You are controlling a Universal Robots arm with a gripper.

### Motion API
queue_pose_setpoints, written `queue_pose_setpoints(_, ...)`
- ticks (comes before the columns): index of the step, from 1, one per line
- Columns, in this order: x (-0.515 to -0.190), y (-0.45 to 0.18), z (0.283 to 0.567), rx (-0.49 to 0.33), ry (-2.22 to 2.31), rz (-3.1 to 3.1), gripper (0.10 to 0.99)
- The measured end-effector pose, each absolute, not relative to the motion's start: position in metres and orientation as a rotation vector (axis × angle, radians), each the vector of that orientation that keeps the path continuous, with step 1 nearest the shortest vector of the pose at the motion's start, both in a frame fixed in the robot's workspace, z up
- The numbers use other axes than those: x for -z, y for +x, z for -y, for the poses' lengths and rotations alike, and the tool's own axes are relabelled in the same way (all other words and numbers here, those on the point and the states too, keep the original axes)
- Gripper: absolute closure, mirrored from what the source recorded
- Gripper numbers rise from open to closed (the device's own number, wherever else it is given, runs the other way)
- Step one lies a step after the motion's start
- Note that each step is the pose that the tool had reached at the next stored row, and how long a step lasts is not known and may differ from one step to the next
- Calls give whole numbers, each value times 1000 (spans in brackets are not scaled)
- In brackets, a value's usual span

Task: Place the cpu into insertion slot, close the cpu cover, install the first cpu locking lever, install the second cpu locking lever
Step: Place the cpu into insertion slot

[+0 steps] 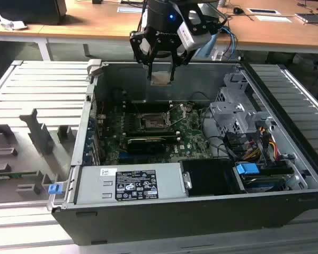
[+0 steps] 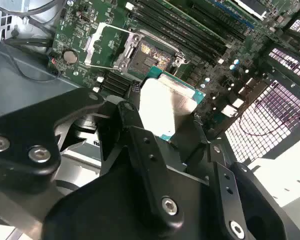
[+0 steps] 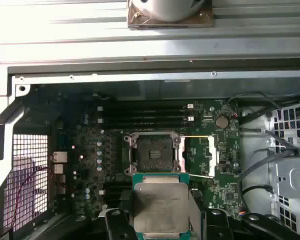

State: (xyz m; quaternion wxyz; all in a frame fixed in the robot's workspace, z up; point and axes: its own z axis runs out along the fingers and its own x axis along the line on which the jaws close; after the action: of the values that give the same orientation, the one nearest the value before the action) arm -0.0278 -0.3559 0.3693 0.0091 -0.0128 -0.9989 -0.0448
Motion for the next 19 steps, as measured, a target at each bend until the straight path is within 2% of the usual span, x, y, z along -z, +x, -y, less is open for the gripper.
queue_pose_setpoints(19,-366,-28,356,141,-175,3119,557)
